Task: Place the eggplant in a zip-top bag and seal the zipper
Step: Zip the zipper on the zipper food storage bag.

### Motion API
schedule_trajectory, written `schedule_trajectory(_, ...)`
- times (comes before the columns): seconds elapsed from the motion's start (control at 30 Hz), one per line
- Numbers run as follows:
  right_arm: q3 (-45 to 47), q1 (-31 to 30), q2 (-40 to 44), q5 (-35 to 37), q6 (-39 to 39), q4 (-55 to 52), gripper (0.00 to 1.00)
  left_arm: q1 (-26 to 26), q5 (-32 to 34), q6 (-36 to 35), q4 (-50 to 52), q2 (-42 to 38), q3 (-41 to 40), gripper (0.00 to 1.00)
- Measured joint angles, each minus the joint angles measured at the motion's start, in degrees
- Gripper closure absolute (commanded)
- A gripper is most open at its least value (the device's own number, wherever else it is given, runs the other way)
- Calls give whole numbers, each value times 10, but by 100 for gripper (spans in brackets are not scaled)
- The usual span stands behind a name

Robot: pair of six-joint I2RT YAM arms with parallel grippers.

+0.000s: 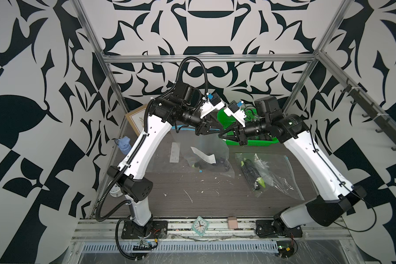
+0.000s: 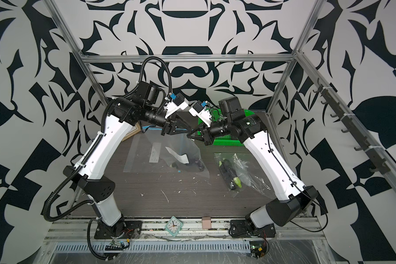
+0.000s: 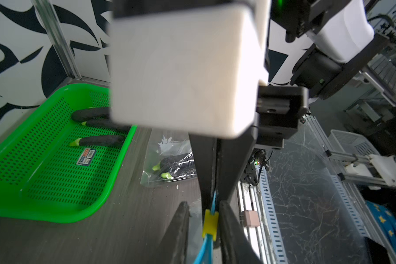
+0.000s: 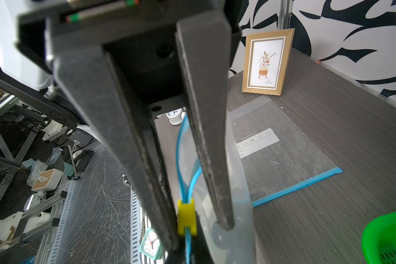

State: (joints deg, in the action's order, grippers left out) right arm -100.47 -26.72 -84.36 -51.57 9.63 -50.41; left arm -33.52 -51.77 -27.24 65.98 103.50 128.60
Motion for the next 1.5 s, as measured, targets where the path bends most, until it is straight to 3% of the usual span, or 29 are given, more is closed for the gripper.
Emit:
schedule_trajectory(0.13, 0, 1, -7, 3, 4, 0, 100, 0, 0, -4, 6, 3, 0, 90)
schedule_trajectory(0.37, 0, 0, -8, 3, 4, 0, 100, 1, 1, -9, 12, 5, 3, 95)
schedule_trajectory(1.07, 5, 101, 5, -50, 3, -17, 100, -3, 12, -11, -3, 5, 3, 95)
schedule_trajectory(1.5, 30, 170, 59, 5, -33, -26, 100, -6, 25, -11, 12, 5, 3, 95)
